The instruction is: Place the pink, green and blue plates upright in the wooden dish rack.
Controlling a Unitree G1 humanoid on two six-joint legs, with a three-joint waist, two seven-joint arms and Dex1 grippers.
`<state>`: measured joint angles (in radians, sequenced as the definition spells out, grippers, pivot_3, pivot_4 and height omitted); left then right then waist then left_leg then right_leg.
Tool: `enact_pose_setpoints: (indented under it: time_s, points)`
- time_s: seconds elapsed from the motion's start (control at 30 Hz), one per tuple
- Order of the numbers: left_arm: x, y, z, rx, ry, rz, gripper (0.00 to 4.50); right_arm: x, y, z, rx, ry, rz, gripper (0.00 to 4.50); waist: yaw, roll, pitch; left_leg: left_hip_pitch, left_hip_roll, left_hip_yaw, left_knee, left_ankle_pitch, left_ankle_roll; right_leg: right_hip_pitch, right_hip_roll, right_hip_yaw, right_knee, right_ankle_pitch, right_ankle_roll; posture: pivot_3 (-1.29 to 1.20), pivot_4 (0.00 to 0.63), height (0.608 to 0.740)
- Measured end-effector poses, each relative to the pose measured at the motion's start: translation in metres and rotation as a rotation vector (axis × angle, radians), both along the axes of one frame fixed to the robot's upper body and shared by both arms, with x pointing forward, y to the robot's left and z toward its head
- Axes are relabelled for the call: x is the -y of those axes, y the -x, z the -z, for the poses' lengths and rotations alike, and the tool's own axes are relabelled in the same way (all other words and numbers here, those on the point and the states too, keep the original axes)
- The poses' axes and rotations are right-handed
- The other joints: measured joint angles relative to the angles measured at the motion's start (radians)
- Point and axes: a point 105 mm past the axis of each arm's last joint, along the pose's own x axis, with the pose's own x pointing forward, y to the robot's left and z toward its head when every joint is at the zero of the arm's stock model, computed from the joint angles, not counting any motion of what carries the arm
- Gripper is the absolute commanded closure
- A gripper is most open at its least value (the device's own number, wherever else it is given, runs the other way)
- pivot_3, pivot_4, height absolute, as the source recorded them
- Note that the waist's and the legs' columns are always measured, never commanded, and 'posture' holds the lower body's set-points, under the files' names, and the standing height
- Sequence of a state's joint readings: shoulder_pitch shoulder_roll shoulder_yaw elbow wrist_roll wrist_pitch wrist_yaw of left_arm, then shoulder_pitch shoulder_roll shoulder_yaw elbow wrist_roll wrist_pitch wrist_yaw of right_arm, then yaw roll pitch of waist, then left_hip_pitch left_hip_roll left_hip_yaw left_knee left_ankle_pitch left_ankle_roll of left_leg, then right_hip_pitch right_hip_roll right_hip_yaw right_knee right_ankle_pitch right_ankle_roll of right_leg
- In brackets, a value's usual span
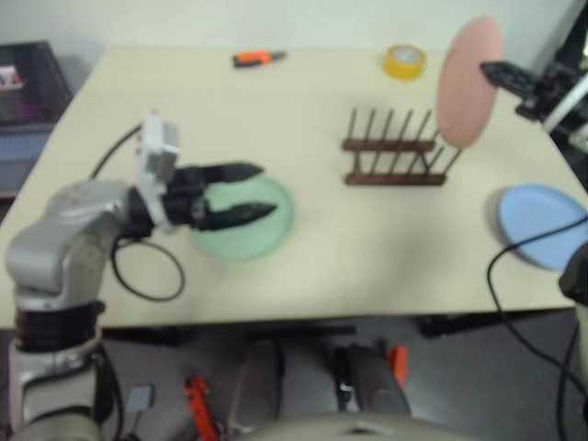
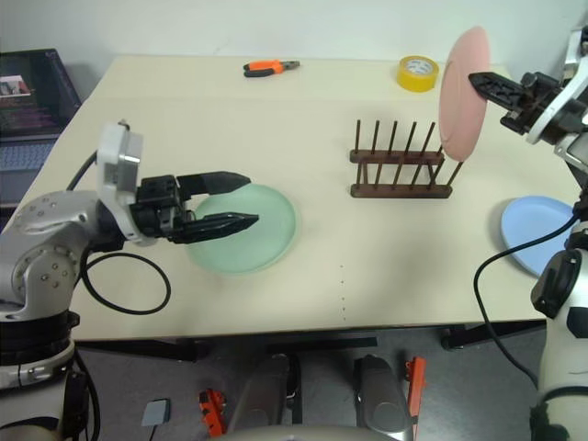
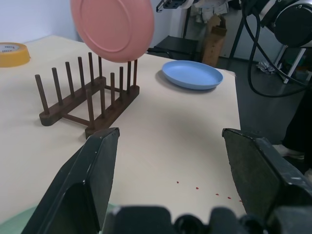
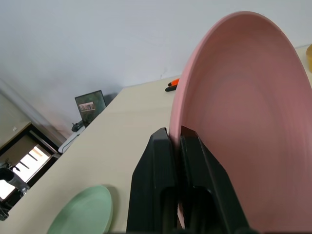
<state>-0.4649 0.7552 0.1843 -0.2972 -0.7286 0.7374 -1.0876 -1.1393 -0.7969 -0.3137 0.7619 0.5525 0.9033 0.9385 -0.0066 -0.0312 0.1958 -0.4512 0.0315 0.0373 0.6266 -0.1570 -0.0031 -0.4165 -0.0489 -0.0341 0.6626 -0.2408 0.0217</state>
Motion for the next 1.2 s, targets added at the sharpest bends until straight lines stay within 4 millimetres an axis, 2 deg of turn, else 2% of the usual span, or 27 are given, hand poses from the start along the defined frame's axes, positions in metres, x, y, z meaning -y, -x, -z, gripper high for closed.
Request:
enact_pose_setpoints:
  time_s: [0.2, 0.3, 0.6, 0.8, 1.0, 1.07, 1.13, 1.17, 1.2]
  points:
    - [-0.001, 0.000, -0.001, 0.000, 0.000, -0.004, 0.81, 0.005, -0.003, 0.010, -0.041, 0.020, 0.027, 4.50, 0.001, 0.000, 0.000, 0.000, 0.000, 0.000, 0.000, 0.000, 0.000, 0.000, 0.000, 0.000, 0.000, 0.000, 0.000, 0.00, 0.150, 0.740]
    - [0.000, 0.000, -0.001, 0.000, 0.002, -0.003, 0.76, 0.009, -0.004, 0.011, -0.041, 0.033, 0.050, 3.73, 0.001, 0.000, 0.000, 0.000, 0.000, 0.000, 0.000, 0.000, 0.000, 0.000, 0.000, 0.000, 0.000, 0.000, 0.000, 0.00, 0.150, 0.740]
    - [-0.003, 0.000, -0.003, 0.006, -0.017, -0.014, 0.76, 0.014, -0.005, 0.010, -0.021, 0.049, 0.074, 0.57, 0.000, 0.000, 0.000, 0.000, 0.000, 0.000, 0.000, 0.000, 0.000, 0.000, 0.000, 0.000, 0.000, 0.000, 0.000, 0.00, 0.150, 0.740]
    - [-0.012, -0.006, -0.005, 0.002, -0.034, -0.048, 0.76, 0.023, -0.009, 0.002, 0.058, 0.129, 0.149, 0.57, 0.000, 0.001, 0.000, 0.000, 0.000, 0.000, 0.000, 0.000, 0.000, 0.000, 0.000, 0.000, 0.000, -0.002, 0.003, 0.00, 0.150, 0.740]
    - [-0.029, -0.011, -0.005, -0.008, -0.087, -0.108, 0.76, 0.034, -0.004, -0.012, 0.170, 0.399, 0.215, 0.57, 0.001, 0.001, 0.001, -0.001, 0.000, 0.001, -0.001, 0.000, 0.000, -0.002, 0.000, 0.001, 0.000, -0.002, 0.003, 0.00, 0.150, 0.740]
    - [-0.042, -0.012, -0.006, -0.004, -0.118, -0.150, 0.76, 0.035, 0.003, -0.018, 0.208, 0.466, 0.206, 0.57, 0.000, 0.002, 0.001, -0.001, 0.001, 0.002, -0.002, 0.000, 0.000, -0.003, 0.000, 0.001, 0.000, -0.002, 0.003, 0.00, 0.150, 0.740]
    - [-0.072, -0.018, -0.007, -0.019, -0.156, -0.279, 0.76, 0.014, 0.020, -0.036, 0.285, 0.505, 0.112, 0.57, -0.005, 0.007, 0.004, -0.001, 0.007, 0.003, -0.003, 0.000, 0.000, -0.005, -0.001, 0.002, 0.002, -0.002, 0.003, 0.00, 0.150, 0.740]
    - [-0.088, -0.023, -0.008, -0.029, -0.171, -0.361, 0.76, -0.005, 0.032, -0.045, 0.334, 0.521, 0.037, 0.57, -0.007, 0.008, 0.005, -0.001, 0.009, 0.004, -0.003, 0.000, -0.001, -0.005, -0.001, 0.002, 0.002, -0.002, 0.004, 0.00, 0.150, 0.740]
    - [-0.106, -0.029, -0.009, -0.039, -0.187, -0.460, 0.76, -0.032, 0.048, -0.052, 0.400, 0.547, -0.075, 0.57, -0.010, 0.009, 0.005, 0.000, 0.013, 0.003, -0.004, -0.001, -0.001, -0.005, 0.001, 0.001, 0.002, -0.002, 0.003, 0.00, 0.150, 0.740]
